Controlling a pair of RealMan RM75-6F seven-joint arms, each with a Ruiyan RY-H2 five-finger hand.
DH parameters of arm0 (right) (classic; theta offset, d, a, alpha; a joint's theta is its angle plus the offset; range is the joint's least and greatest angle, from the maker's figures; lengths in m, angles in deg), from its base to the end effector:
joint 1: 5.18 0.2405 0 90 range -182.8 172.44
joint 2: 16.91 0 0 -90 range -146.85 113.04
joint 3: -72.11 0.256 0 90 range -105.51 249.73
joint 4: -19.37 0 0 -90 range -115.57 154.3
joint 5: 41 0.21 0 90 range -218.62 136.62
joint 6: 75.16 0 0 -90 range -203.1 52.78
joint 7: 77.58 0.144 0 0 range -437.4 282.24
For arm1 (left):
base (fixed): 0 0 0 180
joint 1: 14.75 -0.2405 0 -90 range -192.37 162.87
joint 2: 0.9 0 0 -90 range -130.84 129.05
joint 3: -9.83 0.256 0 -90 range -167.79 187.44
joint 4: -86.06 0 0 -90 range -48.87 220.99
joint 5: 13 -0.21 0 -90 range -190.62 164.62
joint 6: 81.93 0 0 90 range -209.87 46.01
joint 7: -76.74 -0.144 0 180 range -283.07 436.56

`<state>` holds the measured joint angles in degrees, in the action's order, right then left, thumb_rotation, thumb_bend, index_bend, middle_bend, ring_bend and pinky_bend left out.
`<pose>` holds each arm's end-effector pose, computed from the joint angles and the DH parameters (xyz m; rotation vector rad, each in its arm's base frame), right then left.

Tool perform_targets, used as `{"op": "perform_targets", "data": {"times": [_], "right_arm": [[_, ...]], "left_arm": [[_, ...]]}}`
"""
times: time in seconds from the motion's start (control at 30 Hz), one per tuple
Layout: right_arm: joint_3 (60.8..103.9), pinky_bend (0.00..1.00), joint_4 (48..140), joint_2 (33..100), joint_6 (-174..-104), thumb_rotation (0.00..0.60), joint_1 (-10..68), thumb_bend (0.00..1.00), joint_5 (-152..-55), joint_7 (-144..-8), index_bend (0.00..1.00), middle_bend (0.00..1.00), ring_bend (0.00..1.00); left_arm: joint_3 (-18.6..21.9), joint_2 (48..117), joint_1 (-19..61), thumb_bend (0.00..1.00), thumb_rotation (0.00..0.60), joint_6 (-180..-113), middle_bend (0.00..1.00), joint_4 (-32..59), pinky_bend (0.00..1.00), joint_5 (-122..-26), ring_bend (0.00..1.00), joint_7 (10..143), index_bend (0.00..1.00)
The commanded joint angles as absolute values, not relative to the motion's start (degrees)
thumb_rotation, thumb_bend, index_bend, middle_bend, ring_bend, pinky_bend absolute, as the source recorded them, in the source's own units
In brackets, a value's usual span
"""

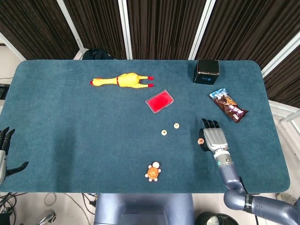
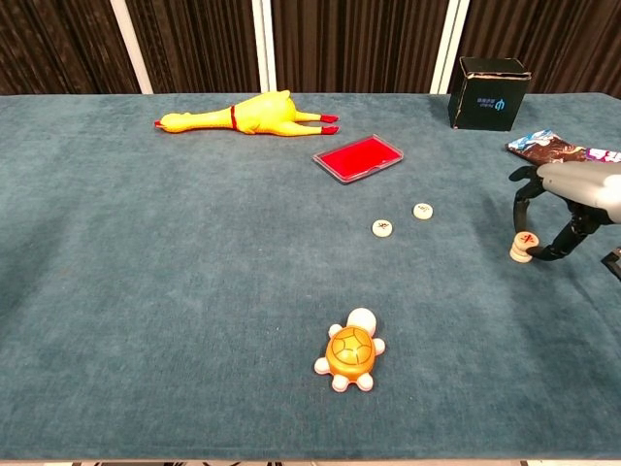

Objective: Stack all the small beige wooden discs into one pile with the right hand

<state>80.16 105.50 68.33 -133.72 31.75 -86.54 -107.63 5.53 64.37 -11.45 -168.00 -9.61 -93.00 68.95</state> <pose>-0.2295 -0.3300 0.0077 1.6343 -1.0840 0.6027 -0.3136 0.1760 0.1581 -1.2861 -0.8966 -0.8123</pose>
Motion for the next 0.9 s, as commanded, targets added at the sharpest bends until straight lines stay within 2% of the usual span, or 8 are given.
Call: {"op": "perform_targets", "data": {"times": [0.03,0.9], "right_arm": [[80.2,0.00,105.5,68.3,-133.7,0.600,31.8,0.40,-86.3,-107.9,0.53,0.00,0.00],[80.1,0.00,105.7,68.1,-133.5,0.600,32.7,0.40,-83.5,-110.2,0.46,0.00,0.00]], "left_arm": [[5.5,64.4,-11.5,0.01,0.600,-168.0,0.00,-9.6,0.00,-93.0,0.00,68.9,0.08],[5.5,64.4,-11.4,0.01,0.600,-168.0,0.00,-9.6,0.00,-92.9,0.00,68.9,0.08]]}}
